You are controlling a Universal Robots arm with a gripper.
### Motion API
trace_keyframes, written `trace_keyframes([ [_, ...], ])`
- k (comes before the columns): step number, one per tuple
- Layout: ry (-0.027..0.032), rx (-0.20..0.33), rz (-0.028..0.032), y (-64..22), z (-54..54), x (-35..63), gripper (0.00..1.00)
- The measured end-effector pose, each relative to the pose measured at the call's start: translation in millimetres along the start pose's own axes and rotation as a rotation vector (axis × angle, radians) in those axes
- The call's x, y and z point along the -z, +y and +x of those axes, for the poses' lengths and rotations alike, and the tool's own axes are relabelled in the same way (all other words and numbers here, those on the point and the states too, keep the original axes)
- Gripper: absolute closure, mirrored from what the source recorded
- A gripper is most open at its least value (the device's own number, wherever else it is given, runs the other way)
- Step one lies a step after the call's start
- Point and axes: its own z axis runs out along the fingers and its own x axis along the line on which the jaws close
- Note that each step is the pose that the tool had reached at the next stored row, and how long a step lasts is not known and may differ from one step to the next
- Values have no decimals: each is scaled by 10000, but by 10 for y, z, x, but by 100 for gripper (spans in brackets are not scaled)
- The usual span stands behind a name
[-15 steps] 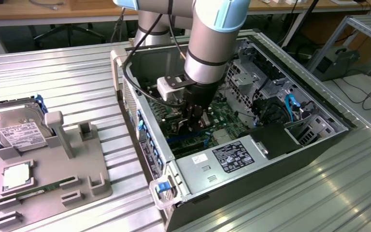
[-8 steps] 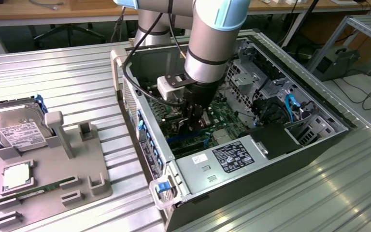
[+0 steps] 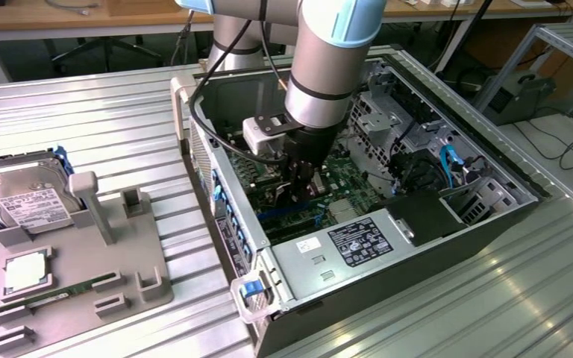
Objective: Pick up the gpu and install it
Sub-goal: 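Insert the gpu into the slot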
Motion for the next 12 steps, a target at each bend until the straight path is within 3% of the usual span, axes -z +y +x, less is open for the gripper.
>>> trace_keyframes([
  [12, -4, -93, 1, -1, 4, -27, 73],
])
